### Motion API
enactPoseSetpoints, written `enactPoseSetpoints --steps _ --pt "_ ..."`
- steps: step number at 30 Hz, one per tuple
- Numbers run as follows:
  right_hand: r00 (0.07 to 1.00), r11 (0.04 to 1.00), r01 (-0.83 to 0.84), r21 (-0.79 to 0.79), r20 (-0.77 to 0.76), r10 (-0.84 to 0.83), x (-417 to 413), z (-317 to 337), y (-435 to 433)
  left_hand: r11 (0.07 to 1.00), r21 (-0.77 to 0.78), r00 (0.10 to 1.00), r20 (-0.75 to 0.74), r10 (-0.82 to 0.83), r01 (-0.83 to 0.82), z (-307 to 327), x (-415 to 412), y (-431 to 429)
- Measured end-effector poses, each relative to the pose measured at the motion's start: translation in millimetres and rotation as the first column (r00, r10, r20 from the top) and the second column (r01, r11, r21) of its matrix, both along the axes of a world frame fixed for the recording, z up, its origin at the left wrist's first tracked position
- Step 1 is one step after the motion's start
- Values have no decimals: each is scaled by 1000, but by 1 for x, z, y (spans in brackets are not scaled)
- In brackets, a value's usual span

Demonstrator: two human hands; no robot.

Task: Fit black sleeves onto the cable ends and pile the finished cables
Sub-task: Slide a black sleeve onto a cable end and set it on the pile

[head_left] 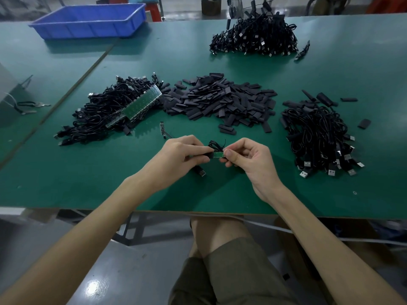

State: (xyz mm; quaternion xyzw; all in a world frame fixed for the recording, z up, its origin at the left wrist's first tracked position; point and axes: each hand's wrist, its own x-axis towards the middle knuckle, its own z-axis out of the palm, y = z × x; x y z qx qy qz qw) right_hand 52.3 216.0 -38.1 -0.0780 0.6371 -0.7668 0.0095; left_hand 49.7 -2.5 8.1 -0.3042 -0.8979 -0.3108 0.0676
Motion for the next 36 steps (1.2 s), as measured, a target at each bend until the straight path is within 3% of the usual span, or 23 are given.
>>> enactPoseSetpoints --steps 7,13,25,36 --pt "1000 1000 -9 -3 -5 9 0 0 0 996 73 999 7 51 -51 -10 2 1" --pt "1000 1000 -21 19 -8 22 1 0 -1 980 159 980 175 93 -122 -14 -2 -1" --pt "999 999 -28 41 -17 28 3 0 -1 976 171 978 179 103 -134 -21 -6 -4" --pt "1000 998 -19 56 -5 19 4 1 1 992 111 997 -22 70 -67 -16 -1 -1"
